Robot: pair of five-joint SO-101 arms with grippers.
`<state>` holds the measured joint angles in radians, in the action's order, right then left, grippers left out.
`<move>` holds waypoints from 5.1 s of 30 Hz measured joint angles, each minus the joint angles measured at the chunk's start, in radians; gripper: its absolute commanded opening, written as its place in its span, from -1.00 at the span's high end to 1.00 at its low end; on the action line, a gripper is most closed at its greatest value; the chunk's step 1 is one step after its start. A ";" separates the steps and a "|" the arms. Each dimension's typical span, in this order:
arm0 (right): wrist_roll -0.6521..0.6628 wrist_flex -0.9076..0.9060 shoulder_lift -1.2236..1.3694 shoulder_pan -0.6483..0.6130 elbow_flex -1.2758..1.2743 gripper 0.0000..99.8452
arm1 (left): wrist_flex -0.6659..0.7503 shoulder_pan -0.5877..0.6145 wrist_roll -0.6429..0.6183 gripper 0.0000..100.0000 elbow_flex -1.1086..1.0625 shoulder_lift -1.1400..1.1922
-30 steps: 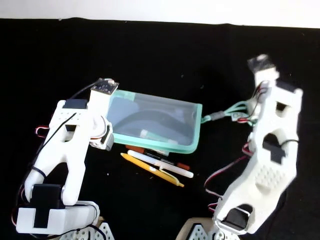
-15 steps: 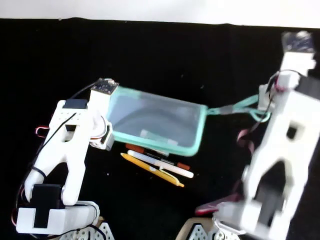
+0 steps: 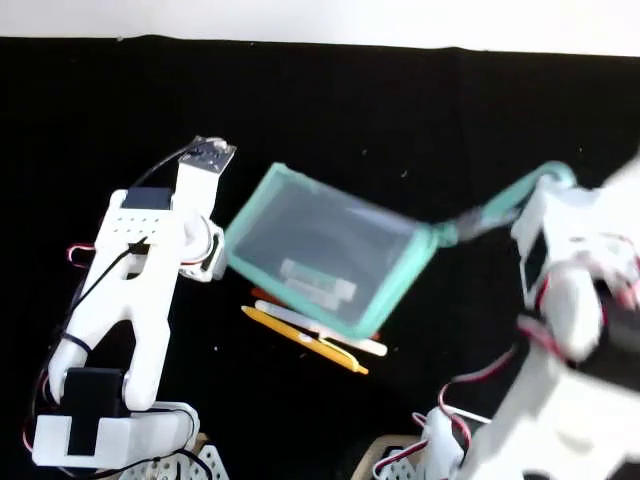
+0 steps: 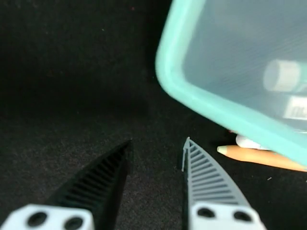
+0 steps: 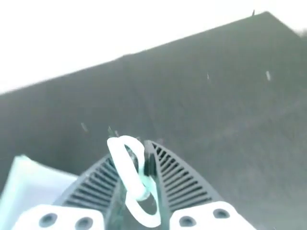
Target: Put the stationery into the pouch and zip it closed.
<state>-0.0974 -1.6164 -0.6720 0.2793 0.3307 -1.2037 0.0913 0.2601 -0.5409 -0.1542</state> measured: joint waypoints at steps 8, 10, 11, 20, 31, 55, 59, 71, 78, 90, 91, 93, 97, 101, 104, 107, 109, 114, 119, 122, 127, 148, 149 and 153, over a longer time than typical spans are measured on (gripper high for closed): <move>-0.087 0.032 0.015 -0.121 0.258 0.99 | 0.000 -0.066 0.000 0.64 -0.020 0.000; -0.094 0.034 0.055 -0.160 0.305 0.99 | 0.000 -0.114 0.000 0.64 -0.020 0.000; -0.094 0.035 0.081 -0.178 0.327 0.99 | 0.002 -0.133 0.000 0.64 -0.020 0.000; -0.097 0.051 0.453 -0.328 0.680 0.99 | 0.003 -0.264 0.000 0.64 -0.020 0.000; -0.097 0.235 0.657 -0.376 0.856 0.99 | 0.003 -0.365 0.000 0.64 -0.080 0.000; -0.097 0.336 0.775 -0.694 0.856 0.99 | 0.003 -0.601 0.000 0.64 -0.083 0.000; -0.058 0.334 0.796 -0.790 0.856 0.99 | 0.003 -0.565 0.000 0.64 -0.083 0.000; -0.048 0.193 0.799 -0.858 0.862 0.99 | 0.068 -0.568 0.000 0.64 -0.124 0.000; 0.011 0.127 0.799 -0.918 0.864 0.99 | 0.181 -0.568 0.000 0.64 -0.146 0.000; 0.078 0.092 0.660 -1.002 0.864 0.99 | 0.247 -0.569 0.000 0.64 -0.146 0.000; 0.080 0.084 0.657 -1.002 0.864 0.99 | 0.249 -0.569 0.000 0.64 -0.146 0.000; 0.081 0.077 0.655 -1.002 0.864 0.99 | 0.249 -0.569 0.000 0.64 -0.146 0.000; 0.084 0.054 0.655 -1.002 0.865 0.99 | 0.249 -0.569 0.000 0.64 -0.146 0.000; 0.087 0.037 0.626 -1.002 0.865 0.99 | 0.250 -0.569 0.000 0.64 -0.146 0.000; 0.124 0.037 0.595 -1.002 0.865 0.99 | 0.230 -0.569 0.002 0.64 -0.146 0.000; 0.135 0.037 0.588 -1.002 0.865 0.99 | 0.178 -0.569 0.002 0.64 -0.146 0.000; 0.137 0.037 0.588 -1.002 0.865 0.99 | 0.141 -0.569 0.002 0.64 -0.146 0.000; 0.137 0.037 0.588 -1.002 0.865 0.99 | 0.058 -0.568 0.002 0.64 -0.149 0.000; 0.138 0.037 0.588 -1.002 0.865 0.99 | -0.058 -0.568 0.002 0.64 -0.192 0.000; 0.141 0.037 0.588 -1.002 0.865 0.99 | -0.081 -0.569 0.002 0.64 -0.261 0.000; 0.141 0.037 0.588 -1.002 0.865 0.99 | -0.084 -0.560 0.002 0.64 -0.345 0.000; 0.143 0.037 0.588 -1.002 0.870 0.99 | -0.166 0.198 0.000 0.64 -0.239 -0.002; 0.143 0.037 0.588 -1.002 0.870 0.99 | -0.173 0.230 0.000 0.64 -0.218 -0.002; 0.143 0.055 0.588 -1.002 0.870 0.99 | -0.215 0.325 0.000 0.64 -0.100 -0.002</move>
<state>0.0453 -1.5612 -0.0844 -0.7227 1.2006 -1.4185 0.4166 0.2601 -0.6406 -0.1557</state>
